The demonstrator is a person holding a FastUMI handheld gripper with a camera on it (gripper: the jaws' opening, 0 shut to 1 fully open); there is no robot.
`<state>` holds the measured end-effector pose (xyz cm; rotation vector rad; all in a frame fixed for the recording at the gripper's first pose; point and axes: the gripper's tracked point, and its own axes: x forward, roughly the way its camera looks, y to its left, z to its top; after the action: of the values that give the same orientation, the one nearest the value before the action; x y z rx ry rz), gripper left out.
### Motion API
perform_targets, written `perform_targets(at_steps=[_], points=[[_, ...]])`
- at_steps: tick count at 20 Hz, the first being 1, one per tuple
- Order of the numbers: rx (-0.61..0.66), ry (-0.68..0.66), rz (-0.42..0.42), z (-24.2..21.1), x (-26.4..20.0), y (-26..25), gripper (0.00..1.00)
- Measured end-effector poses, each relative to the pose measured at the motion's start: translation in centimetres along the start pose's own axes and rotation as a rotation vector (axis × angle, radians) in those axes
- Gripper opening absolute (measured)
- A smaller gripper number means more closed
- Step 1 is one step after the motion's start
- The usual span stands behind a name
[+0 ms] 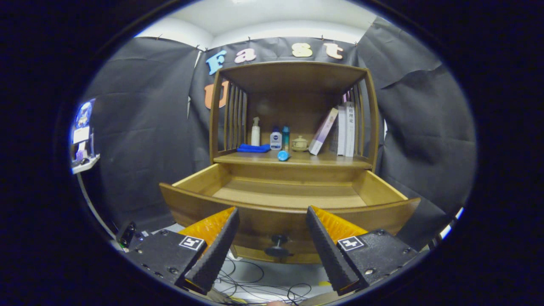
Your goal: Pull open the drawer, take out the items inside it, and place them on the countertop above the cabinet.
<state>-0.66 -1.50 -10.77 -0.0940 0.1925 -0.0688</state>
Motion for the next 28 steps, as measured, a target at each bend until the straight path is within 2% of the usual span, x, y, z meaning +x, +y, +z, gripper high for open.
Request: perform_targets(at_steps=[7, 10, 17, 22, 28], points=[[0.098, 0.045, -0.093, -4.3, 2.1, -2.2, 0.99], [0.102, 0.048, -0.105, -5.1, 3.6, -2.0, 0.99], [0.106, 0.035, -0.151, -4.9, 4.7, -1.9, 0.99], [0.109, 0.032, -0.124, -4.3, 6.0, -2.3, 0.99], [0.089, 0.024, -0.134, -3.6, 8.5, -2.6, 0.99]])
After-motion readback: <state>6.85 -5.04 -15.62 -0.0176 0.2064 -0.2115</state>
